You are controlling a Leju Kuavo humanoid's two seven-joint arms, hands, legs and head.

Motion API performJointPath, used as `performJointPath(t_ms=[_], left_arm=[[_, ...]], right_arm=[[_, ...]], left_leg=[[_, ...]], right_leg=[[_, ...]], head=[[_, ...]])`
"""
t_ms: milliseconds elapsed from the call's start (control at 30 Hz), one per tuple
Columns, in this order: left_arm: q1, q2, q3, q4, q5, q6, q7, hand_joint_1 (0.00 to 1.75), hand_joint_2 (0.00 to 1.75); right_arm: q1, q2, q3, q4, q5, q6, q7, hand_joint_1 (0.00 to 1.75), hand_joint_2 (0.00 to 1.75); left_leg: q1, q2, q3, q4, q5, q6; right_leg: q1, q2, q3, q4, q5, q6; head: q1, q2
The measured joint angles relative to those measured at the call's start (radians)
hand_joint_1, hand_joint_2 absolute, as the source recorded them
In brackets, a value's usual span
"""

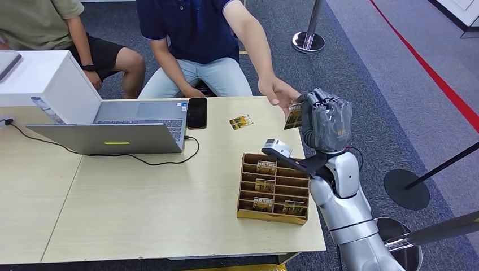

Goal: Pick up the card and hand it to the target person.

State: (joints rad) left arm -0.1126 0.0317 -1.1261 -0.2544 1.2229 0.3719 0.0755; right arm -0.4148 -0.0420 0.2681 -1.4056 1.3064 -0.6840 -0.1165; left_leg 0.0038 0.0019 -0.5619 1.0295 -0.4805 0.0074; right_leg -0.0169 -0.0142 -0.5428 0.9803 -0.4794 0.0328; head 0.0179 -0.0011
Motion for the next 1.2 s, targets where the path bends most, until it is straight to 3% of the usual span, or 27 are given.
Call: performJointPath(t_ms=[500,633,667,800,1067,1200], left_arm=[[0.000,0.004,-0.017,0.000,-0.023,-0.001,-0.006,0.00,1.75],[0.000,0.006,-0.020,0.000,-0.032,-0.001,-0.010,0.00,1.75],[0.000,0.006,-0.021,0.000,-0.037,-0.001,-0.011,0.00,1.75],[-0.001,0.009,-0.028,0.000,-0.044,0.000,-0.029,0.00,0.00],[-0.001,0.016,-0.038,0.000,-0.041,0.003,-0.043,0.00,0.00],[-0.001,0.016,-0.042,0.000,-0.037,0.004,-0.043,0.00,0.00]], right_arm=[[-0.011,0.090,-0.117,0.018,0.142,-0.002,0.024,1.75,1.75],[-0.011,0.097,-0.132,0.001,0.161,-0.002,0.037,0.00,0.00],[-0.010,0.099,-0.135,-0.003,0.165,-0.002,0.043,0.00,0.00],[-0.010,0.100,-0.139,-0.015,0.172,-0.002,0.062,0.00,0.00],[-0.005,0.099,-0.140,-0.046,0.170,-0.002,0.096,0.00,0.00],[-0.001,0.104,-0.165,-0.059,0.101,-0.002,0.012,0.00,0.00]], left_leg=[[0.000,0.000,0.000,0.000,0.000,0.000],[0.000,0.000,0.000,0.000,0.000,0.000],[0.000,0.000,0.000,0.000,0.000,0.000],[0.000,0.000,0.000,0.000,0.000,0.000],[0.000,0.000,0.001,0.000,0.000,0.000],[0.000,0.000,0.001,0.000,0.000,0.000]], right_leg=[[0.000,0.000,0.000,0.000,0.000,0.000],[0.000,0.000,0.000,0.000,0.000,0.000],[0.000,0.000,0.000,0.000,0.000,0.000],[0.000,0.001,0.000,0.000,0.000,0.000],[0.000,0.001,-0.001,0.000,0.000,0.000],[0.000,0.001,-0.001,0.000,0.000,0.000]], head=[[0.000,0.000],[0.000,0.000],[0.000,0.000],[0.000,0.000],[0.000,0.000],[0.000,0.000]])
